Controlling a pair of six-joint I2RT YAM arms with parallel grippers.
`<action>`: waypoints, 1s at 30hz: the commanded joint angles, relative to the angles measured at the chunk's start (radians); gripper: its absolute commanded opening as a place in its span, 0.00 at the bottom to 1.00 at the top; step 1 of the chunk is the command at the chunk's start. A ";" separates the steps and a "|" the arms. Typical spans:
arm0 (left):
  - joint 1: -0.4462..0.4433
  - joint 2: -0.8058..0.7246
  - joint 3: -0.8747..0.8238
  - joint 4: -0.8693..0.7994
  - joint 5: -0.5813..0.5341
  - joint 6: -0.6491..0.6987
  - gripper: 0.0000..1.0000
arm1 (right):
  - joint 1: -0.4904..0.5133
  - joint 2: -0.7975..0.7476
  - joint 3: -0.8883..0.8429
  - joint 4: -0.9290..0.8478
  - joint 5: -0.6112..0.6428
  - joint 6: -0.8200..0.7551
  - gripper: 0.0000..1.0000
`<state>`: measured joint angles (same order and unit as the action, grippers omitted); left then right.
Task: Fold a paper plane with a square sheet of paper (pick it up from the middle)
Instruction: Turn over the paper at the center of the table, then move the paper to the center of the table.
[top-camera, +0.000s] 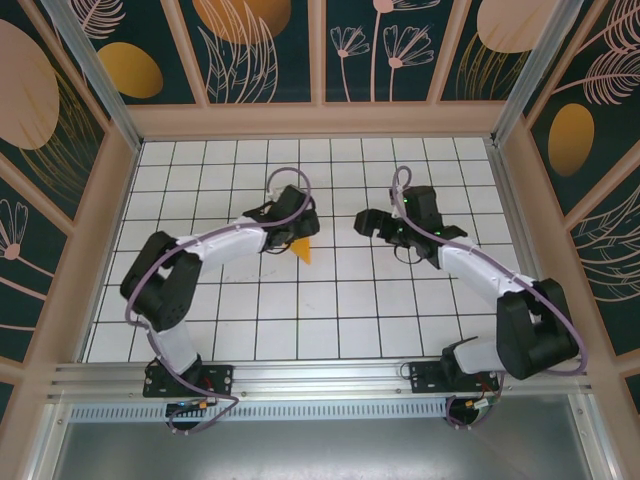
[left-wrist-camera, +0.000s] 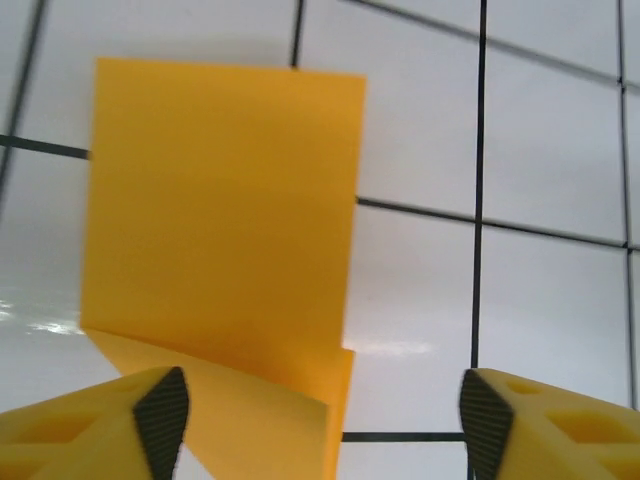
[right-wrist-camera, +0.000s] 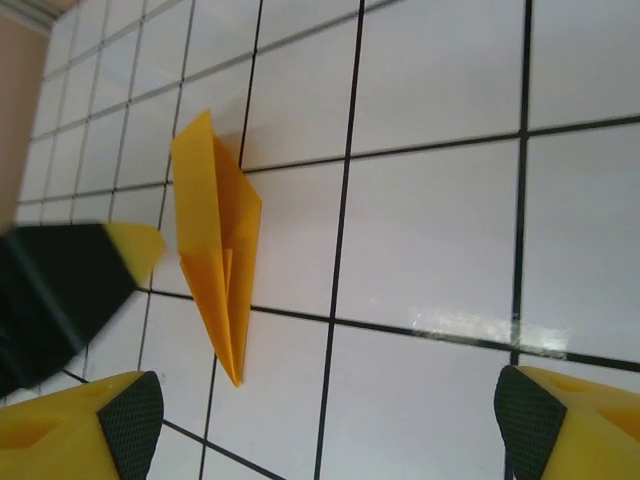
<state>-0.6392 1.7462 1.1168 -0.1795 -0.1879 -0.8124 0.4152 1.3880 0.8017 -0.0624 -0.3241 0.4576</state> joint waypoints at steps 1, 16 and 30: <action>0.043 -0.118 -0.079 0.125 0.014 0.002 0.81 | 0.115 0.072 0.060 0.011 0.083 0.020 0.87; 0.243 -0.525 -0.459 0.106 -0.084 -0.058 0.98 | 0.382 0.570 0.503 0.014 0.109 0.176 0.70; 0.274 -0.671 -0.546 0.049 -0.048 -0.010 0.98 | 0.375 0.779 0.673 -0.158 0.149 0.039 0.68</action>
<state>-0.3717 1.0870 0.5789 -0.1108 -0.2577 -0.8524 0.7937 2.1536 1.4681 -0.1211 -0.1566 0.5728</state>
